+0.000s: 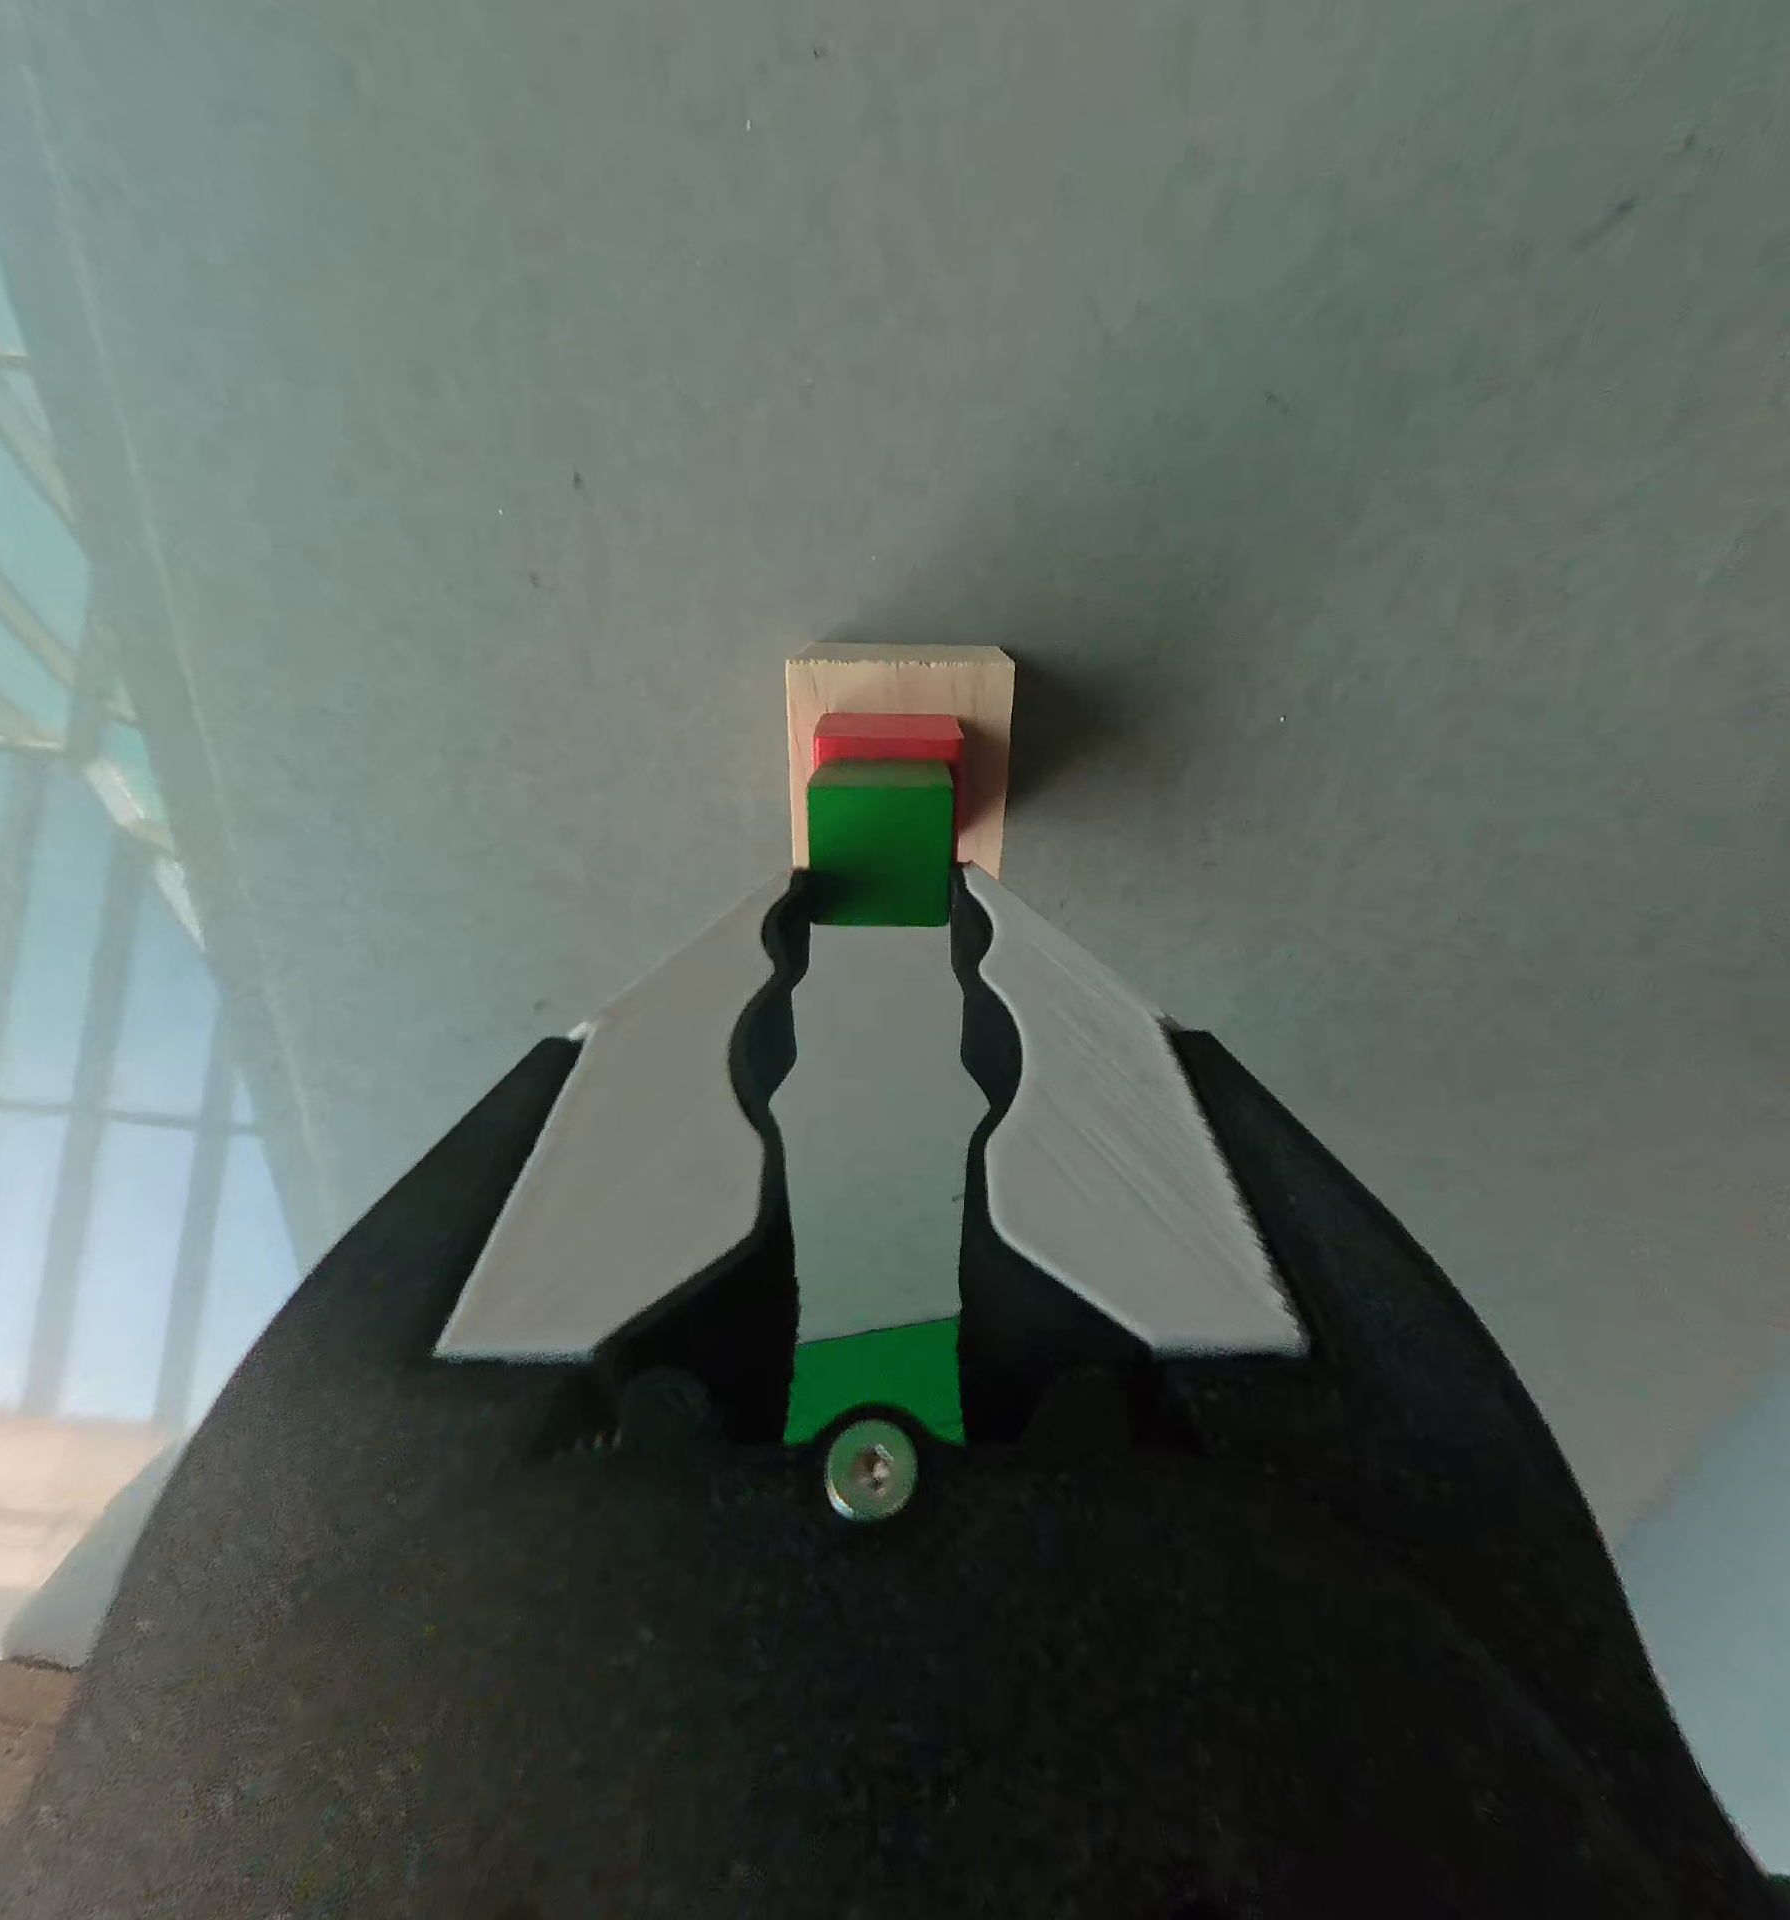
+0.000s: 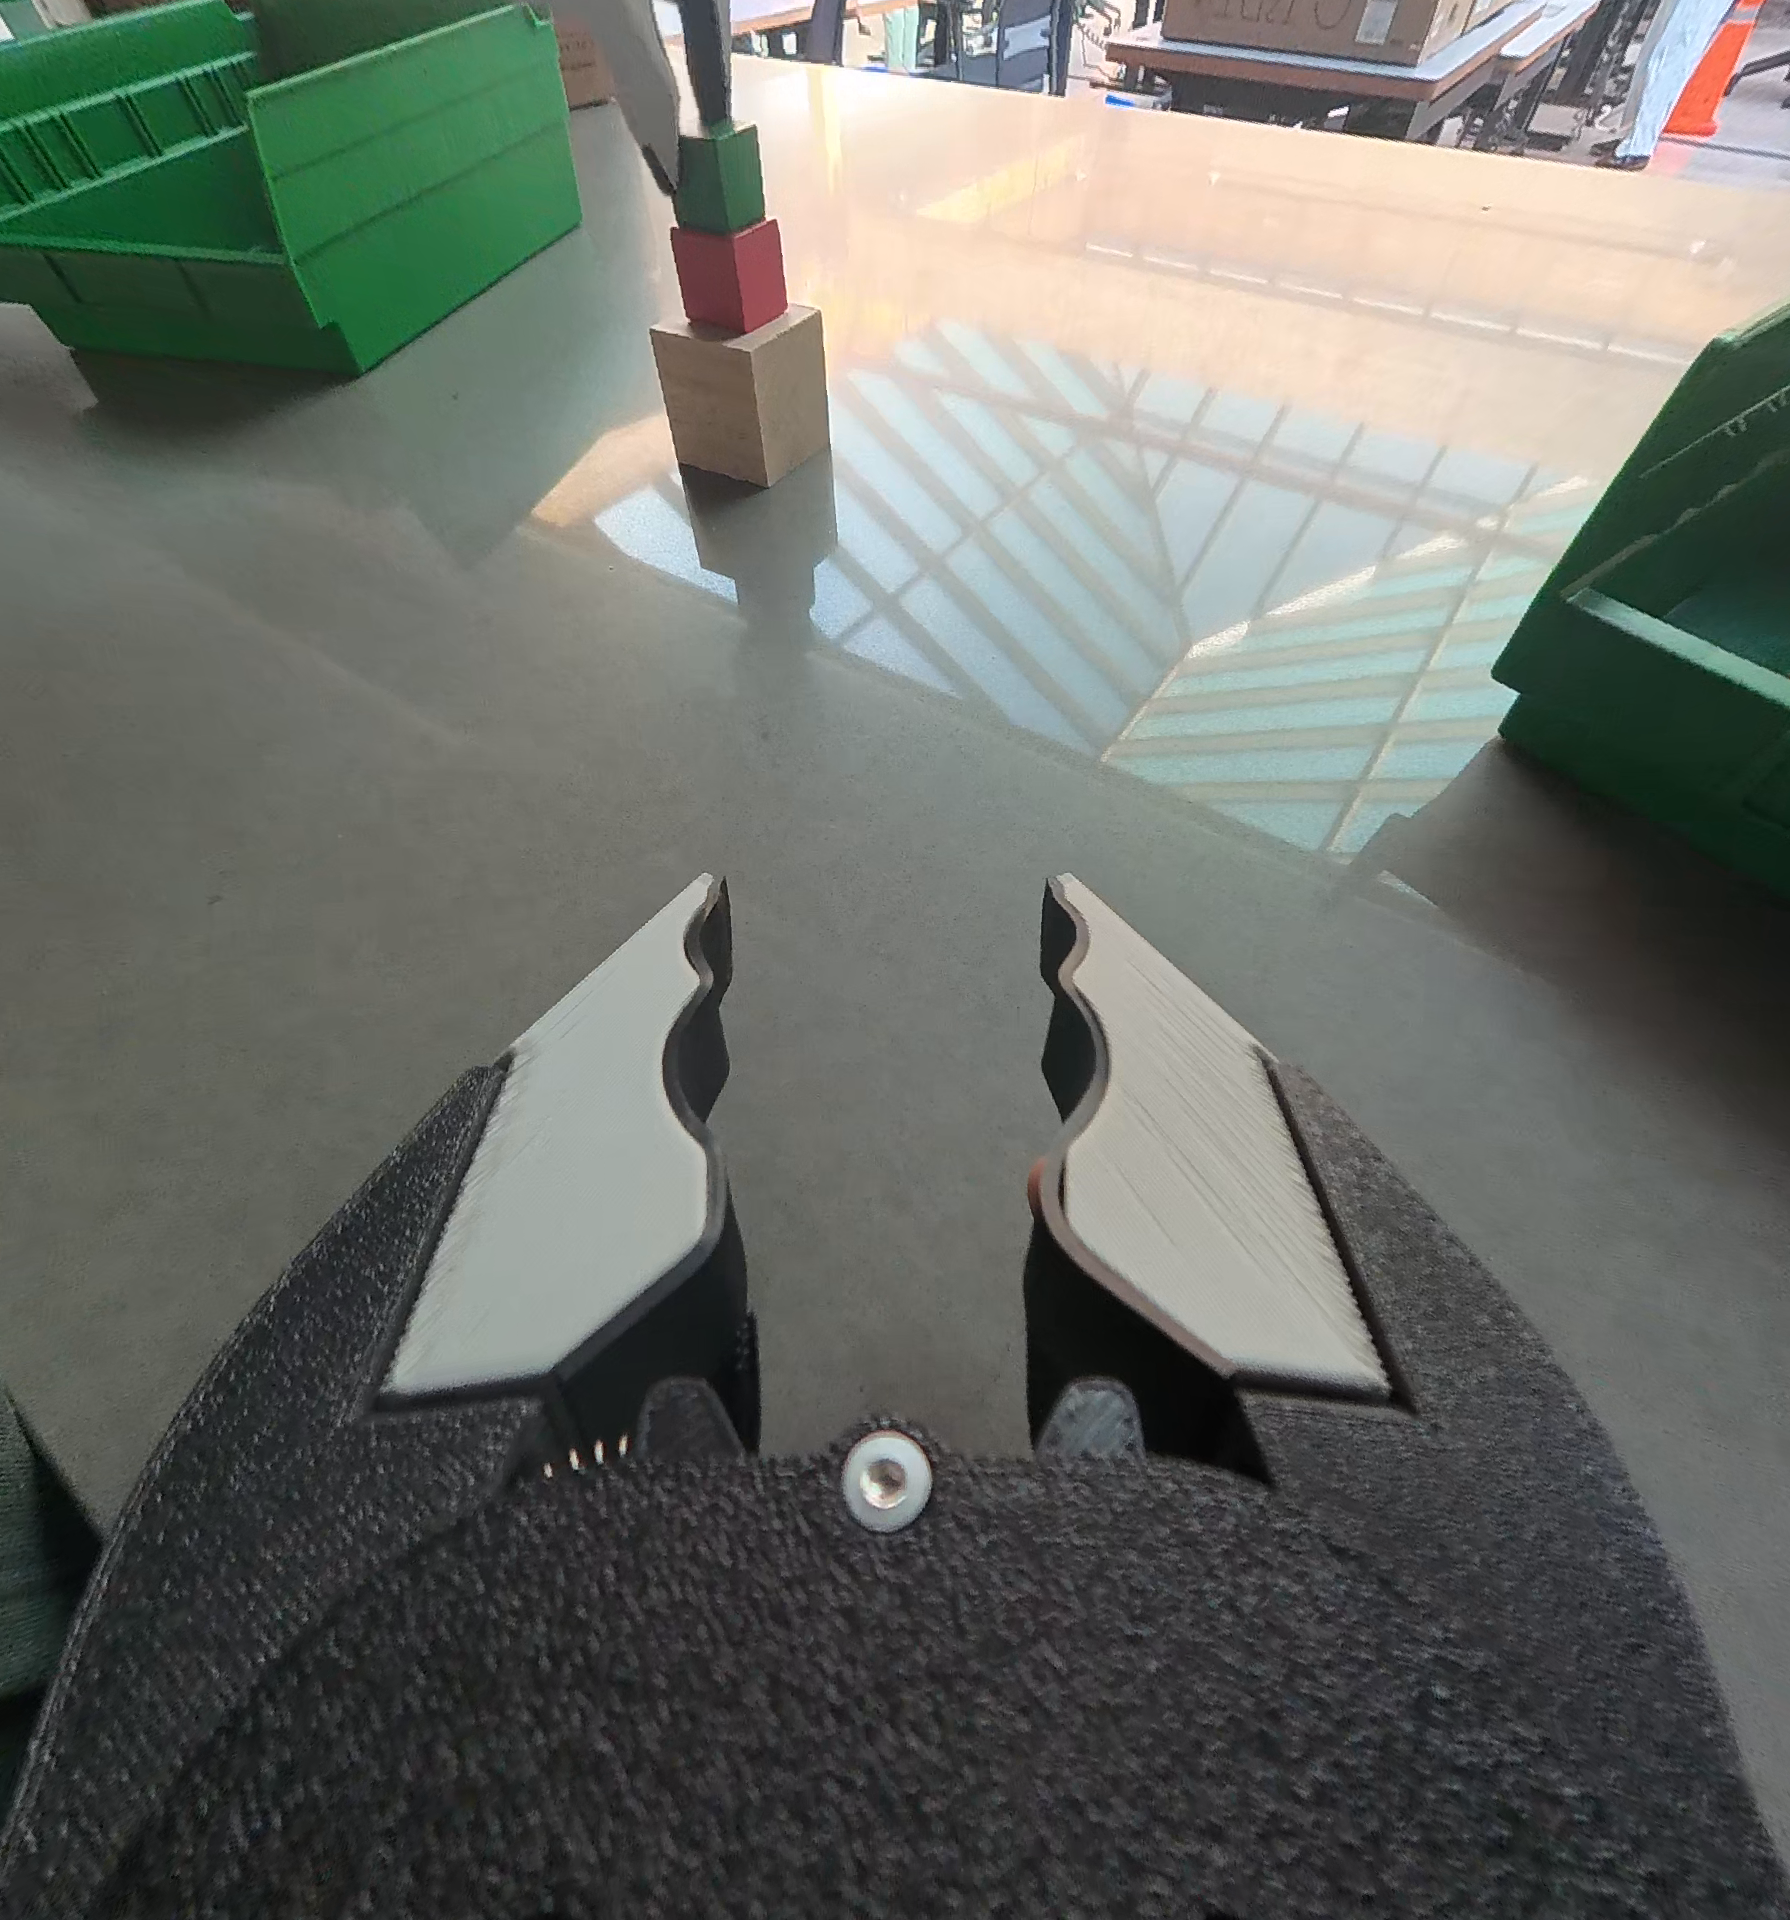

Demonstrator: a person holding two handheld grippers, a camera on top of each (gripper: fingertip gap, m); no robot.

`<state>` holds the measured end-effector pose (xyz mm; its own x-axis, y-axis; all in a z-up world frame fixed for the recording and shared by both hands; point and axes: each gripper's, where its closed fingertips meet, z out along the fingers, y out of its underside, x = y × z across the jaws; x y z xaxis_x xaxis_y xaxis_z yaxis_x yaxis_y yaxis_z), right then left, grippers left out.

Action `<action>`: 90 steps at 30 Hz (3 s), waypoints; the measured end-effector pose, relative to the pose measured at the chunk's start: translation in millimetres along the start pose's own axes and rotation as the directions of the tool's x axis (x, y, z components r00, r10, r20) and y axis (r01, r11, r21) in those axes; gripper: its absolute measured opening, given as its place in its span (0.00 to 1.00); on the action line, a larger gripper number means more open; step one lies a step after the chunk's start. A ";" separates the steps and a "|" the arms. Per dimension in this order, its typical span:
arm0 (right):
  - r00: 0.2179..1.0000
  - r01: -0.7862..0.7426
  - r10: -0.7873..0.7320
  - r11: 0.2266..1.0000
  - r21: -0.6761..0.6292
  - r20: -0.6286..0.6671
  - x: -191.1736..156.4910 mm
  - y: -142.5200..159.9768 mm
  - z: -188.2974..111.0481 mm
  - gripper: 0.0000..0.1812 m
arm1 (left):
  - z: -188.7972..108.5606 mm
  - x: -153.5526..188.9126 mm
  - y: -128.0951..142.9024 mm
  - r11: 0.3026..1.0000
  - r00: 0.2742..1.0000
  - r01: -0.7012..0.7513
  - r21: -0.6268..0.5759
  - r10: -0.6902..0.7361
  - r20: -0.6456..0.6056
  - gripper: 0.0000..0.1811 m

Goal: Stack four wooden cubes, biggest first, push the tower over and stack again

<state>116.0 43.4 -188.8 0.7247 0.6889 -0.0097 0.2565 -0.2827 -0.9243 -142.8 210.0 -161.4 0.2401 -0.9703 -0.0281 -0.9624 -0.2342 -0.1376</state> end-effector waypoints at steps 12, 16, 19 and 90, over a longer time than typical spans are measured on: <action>1.000 0.000 0.000 1.000 -0.003 0.004 0.7 -0.6 1.7 0.33 | -39.6 -7.0 -1.0 0.987 0.998 0.012 0.161 -0.021 0.051 0.26; 1.000 0.004 -0.004 1.000 -0.005 0.005 0.6 -0.9 1.3 0.33 | -81.8 -20.7 26.6 0.960 0.988 0.057 0.274 -0.094 0.122 0.26; 1.000 0.004 -0.004 1.000 -0.005 0.002 0.9 -1.3 -0.3 0.33 | -106.2 -30.8 78.6 0.945 0.968 0.138 0.296 -0.191 0.160 0.24; 0.554 0.538 -0.774 0.613 0.579 0.306 -163.4 -163.0 6.2 0.15 | -135.7 255.2 -70.4 0.217 0.659 0.615 0.758 0.386 -0.645 0.05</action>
<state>-48.2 -18.9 -38.9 0.0076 0.8047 0.5936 0.1768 0.5832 -0.7928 -30.9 -29.3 -24.5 -0.2953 -0.7687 0.5674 0.0348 -0.6022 -0.7976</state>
